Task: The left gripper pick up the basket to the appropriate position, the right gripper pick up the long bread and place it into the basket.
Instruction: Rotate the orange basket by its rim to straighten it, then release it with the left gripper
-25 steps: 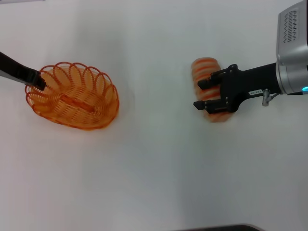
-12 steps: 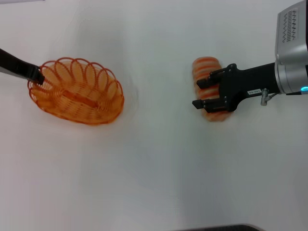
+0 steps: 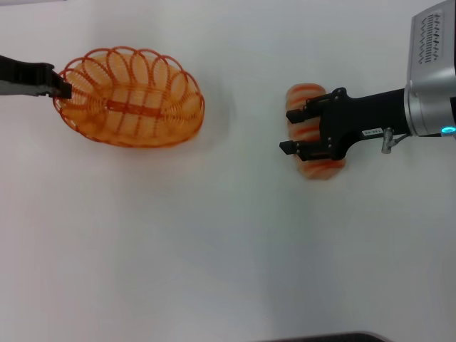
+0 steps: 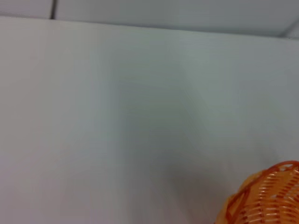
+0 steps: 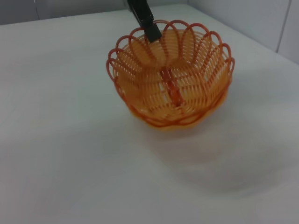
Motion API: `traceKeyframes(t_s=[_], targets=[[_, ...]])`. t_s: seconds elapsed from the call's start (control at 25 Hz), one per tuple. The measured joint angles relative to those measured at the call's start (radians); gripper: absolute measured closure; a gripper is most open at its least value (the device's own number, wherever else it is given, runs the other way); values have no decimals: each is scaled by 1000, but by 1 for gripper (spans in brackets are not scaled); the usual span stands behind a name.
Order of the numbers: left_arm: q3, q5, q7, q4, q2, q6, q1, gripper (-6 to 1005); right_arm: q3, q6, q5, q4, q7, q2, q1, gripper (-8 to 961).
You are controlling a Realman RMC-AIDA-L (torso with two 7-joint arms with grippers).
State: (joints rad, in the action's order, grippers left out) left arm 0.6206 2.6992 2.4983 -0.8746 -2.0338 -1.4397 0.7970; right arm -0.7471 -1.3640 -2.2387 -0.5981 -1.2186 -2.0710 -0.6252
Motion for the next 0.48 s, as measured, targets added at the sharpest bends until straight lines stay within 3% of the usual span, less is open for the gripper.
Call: traceKeyframes(t_s=[0.16, 0.48], targets=[[-62, -23, 45, 4, -2, 6, -31, 926, 0, 0, 14, 0, 24, 0, 7, 355], [-61, -55, 90, 4, -27, 26, -96, 929, -7, -10, 13, -5, 38, 0, 7, 356]])
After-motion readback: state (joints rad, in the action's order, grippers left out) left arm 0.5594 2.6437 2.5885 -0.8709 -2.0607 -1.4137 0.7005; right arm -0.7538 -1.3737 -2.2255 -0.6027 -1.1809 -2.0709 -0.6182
